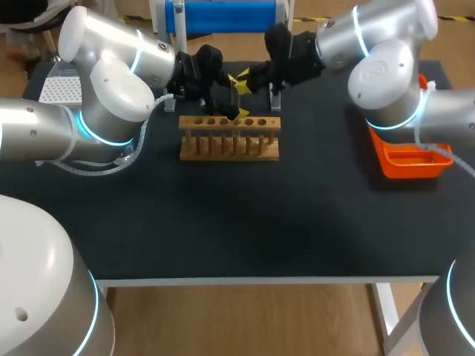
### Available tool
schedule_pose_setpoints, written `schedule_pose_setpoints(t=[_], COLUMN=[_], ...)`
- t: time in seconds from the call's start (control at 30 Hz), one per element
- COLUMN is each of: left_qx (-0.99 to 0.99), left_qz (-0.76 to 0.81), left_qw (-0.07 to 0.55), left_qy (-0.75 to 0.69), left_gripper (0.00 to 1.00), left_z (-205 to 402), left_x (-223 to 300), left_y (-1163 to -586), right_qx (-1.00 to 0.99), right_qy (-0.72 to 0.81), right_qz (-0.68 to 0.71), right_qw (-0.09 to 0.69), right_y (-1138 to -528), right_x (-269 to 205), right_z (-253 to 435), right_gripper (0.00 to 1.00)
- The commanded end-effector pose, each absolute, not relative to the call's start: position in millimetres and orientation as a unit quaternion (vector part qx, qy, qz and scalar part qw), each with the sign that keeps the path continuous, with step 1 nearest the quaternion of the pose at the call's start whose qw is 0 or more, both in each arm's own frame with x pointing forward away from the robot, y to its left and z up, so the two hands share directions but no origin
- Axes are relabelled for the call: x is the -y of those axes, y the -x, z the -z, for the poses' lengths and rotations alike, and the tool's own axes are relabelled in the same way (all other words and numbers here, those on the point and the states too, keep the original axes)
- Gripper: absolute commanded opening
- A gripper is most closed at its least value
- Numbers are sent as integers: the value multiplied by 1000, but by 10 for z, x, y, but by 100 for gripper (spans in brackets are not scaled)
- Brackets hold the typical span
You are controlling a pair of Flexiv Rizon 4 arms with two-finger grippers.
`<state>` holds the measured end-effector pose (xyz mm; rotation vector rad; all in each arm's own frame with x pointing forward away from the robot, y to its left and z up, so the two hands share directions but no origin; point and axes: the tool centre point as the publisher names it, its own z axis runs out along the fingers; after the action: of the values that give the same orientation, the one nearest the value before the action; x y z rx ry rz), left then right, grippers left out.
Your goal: Invert the test tube, pick up the pipette, mount the tip to pipette, aspirate from beaker and dispense into the tube, eject the tip, return the pipette, and cap with the stopper.
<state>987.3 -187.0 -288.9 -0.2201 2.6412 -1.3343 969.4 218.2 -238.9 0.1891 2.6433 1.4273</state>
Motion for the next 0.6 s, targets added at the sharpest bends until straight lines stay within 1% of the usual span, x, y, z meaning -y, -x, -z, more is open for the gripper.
schedule_pose_setpoints(t=[0.03,0.33,0.6], left_qx=[-887,-887,-887], left_qz=[447,447,447], left_qw=[86,86,86], left_qy=[74,74,74], left_gripper=[100,100,100], left_z=[2884,2884,2884], left_x=[1868,1868,1868], left_y=[-9876,-9876,-9876], right_qx=[-878,-878,-870], right_qy=[-64,-63,-60], right_qz=[-470,-470,-484], right_qw=[66,65,75], right_y=[-9691,-9665,-9708], right_x=[-2183,-2163,-2156], right_z=[2390,2411,2213], right_gripper=[0,0,0])
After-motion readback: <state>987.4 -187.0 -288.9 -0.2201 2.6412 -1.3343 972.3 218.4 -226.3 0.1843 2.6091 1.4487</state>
